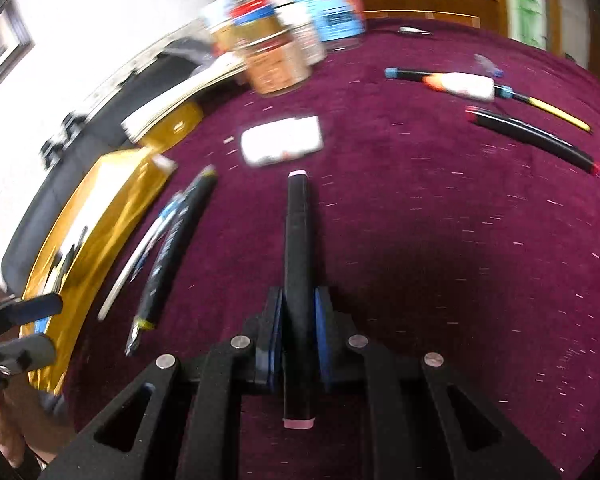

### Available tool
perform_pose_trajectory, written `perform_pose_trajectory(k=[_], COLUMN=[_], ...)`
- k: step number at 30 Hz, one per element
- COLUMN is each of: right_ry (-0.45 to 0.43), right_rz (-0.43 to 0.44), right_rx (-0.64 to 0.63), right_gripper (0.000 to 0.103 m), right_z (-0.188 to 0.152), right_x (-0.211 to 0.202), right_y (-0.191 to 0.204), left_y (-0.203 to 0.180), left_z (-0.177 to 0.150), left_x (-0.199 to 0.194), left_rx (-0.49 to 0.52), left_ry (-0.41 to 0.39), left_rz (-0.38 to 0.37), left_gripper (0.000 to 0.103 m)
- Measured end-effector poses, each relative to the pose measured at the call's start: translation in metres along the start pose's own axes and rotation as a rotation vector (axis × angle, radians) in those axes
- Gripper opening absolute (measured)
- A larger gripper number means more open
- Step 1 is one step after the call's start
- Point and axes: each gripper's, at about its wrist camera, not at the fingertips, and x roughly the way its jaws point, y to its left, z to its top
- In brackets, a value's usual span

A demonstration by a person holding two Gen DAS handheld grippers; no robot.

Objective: Organize rigid objects
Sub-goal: 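Grasp a black marker with the left tool while the right tool holds its marker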

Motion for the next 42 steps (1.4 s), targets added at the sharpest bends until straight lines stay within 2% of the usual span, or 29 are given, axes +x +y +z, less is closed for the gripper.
perform_pose_trajectory(k=[3, 5, 7, 13, 17, 21, 25, 29, 33, 36, 38, 42], right_ry=[-0.014, -0.02, -0.022, -0.014, -0.01, -0.008, -0.01, -0.011, -0.011, -0.011, -0.01, -0.013], right_rz=[-0.008, -0.011, -0.01, -0.007, -0.009, -0.014, -0.016, -0.016, -0.015, -0.018, -0.02, -0.023], right_rx=[0.029, 0.036, 0.036, 0.033, 0.029, 0.028, 0.031, 0.029, 0.029, 0.028, 0.025, 0.015], right_gripper=[0.014, 0.014, 0.014, 0.014, 0.014, 0.014, 0.014, 0.014, 0.014, 0.014, 0.014, 0.014], right_z=[0.0, 0.001, 0.002, 0.002, 0.002, 0.001, 0.001, 0.001, 0.001, 0.001, 0.001, 0.001], right_x=[-0.003, -0.003, -0.002, 0.001, 0.002, 0.004, 0.004, 0.004, 0.004, 0.004, 0.004, 0.004], right_y=[-0.005, -0.005, -0.003, -0.002, 0.0, 0.001, 0.0, 0.001, 0.0, 0.0, 0.0, 0.002], left_y=[-0.006, -0.007, -0.009, -0.003, 0.002, 0.004, -0.002, -0.007, -0.004, -0.007, -0.009, -0.003], left_z=[0.022, 0.035, 0.045, 0.052, 0.052, 0.053, 0.055, 0.056, 0.058, 0.059, 0.057, 0.049], left_x=[0.02, 0.035, 0.05, 0.083, 0.086, 0.077, 0.065, 0.074, 0.092, 0.094, 0.095, 0.086], left_rx=[-0.023, -0.034, -0.033, -0.059, -0.091, -0.1, -0.072, -0.071, -0.092, -0.088, -0.067, -0.084], left_ry=[0.022, 0.045, 0.072, 0.125, 0.136, 0.129, 0.093, 0.118, 0.155, 0.142, 0.128, 0.126], left_rz=[0.022, 0.026, 0.029, 0.09, 0.086, 0.066, 0.054, 0.04, 0.058, 0.075, 0.11, 0.087], left_gripper=[0.073, 0.064, 0.063, 0.055, 0.05, 0.05, 0.05, 0.049, 0.04, 0.034, 0.017, 0.015])
